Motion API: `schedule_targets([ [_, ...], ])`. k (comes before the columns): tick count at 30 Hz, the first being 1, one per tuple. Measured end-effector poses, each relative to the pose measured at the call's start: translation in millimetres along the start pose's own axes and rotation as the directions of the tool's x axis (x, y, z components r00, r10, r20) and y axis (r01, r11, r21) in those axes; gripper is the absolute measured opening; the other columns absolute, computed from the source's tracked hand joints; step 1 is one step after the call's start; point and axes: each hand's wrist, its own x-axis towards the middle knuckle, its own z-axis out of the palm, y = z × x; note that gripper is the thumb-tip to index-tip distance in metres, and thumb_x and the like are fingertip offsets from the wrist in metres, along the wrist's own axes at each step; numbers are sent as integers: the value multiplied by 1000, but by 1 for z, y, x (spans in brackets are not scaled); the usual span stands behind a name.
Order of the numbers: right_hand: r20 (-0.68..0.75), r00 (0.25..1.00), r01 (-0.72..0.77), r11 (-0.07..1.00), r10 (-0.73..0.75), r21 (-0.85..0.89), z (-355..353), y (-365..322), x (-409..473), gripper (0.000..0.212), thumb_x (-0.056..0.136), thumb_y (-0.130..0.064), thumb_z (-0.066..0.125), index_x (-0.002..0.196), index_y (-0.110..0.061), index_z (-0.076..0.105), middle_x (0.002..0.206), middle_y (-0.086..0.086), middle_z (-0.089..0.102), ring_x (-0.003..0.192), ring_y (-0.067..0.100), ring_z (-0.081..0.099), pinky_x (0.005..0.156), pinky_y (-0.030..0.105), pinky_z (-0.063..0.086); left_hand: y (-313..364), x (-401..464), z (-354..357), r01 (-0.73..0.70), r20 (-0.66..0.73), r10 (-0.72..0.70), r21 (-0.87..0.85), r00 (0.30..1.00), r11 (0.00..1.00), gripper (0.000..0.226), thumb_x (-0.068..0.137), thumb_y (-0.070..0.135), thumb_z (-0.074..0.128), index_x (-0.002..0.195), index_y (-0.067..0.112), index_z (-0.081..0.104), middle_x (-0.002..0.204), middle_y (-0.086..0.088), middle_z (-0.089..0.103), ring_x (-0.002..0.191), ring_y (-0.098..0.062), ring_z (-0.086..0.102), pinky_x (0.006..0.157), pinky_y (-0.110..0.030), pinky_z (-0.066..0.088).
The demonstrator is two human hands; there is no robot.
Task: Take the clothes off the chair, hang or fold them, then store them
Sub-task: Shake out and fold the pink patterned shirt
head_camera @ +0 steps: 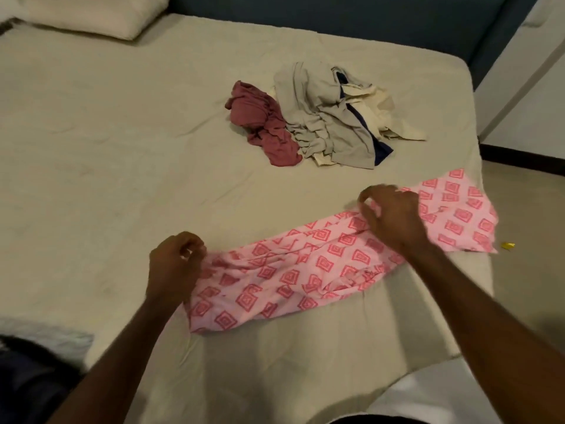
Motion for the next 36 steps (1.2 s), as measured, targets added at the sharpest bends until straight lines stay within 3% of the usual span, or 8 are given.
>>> schedule_targets([
  [4,213,915,306,933,-343,189,35,-79,-13,31,100,-44,48,110,-26,71,103,-6,75,95,18,65,96,48,42,-35,-14,-15,190,66,-194,55,979,980,20,90,27,76,107,17,75,104,-6,72,91,-26,65,84,-38,49],
  [9,542,782,318,945,-309,80,63,-128,-21,41,98,-53,54,134,-33,59,131,-4,64,127,21,51,108,51,30,-34,-15,-21,258,149,-260,32,954,966,53,81,60,67,118,23,71,104,-7,67,100,-28,62,92,-43,50],
  [14,509,800,306,946,-318,111,61,-135,-25,30,96,-39,61,123,-28,64,119,-4,59,117,18,50,108,52,30,-22,-17,-14,201,105,-196,-32,975,979,43,73,65,61,93,30,75,100,-2,70,101,-26,63,91,-49,50],
  [18,444,825,294,937,-349,189,55,-130,-21,23,97,-47,49,109,-33,63,92,-16,64,87,11,56,99,47,41,-17,-25,-15,31,-69,-48,-224,996,974,13,97,27,63,97,14,64,98,3,62,94,-6,55,83,-33,46],
  [22,560,774,278,953,-296,121,43,-114,-11,36,91,-63,59,110,-33,60,87,-16,66,83,10,60,94,41,39,-6,-38,-13,267,13,-326,-603,945,752,12,107,26,42,104,15,47,83,-6,60,70,-14,60,57,-34,47],
  [26,557,803,220,974,-211,52,33,-93,-2,37,89,-56,66,119,-34,61,103,-16,70,102,17,61,106,51,33,3,-42,5,405,-40,-492,-513,870,757,19,108,27,36,113,12,46,99,-10,57,89,-30,56,75,-43,47],
  [32,460,887,79,992,-26,-95,13,-53,10,25,95,-32,64,120,-34,64,126,-6,68,120,23,57,106,50,28,-12,-42,11,278,-40,-299,-264,953,924,25,106,26,47,113,2,48,99,-26,65,88,-43,63,69,-37,40],
  [36,347,937,4,995,33,-105,9,-36,18,19,103,-35,53,112,-35,70,121,-6,68,117,23,56,103,52,32,1,-47,3,369,-24,-394,-303,919,879,46,99,39,61,123,1,49,106,-18,64,86,-29,59,70,-33,41],
])
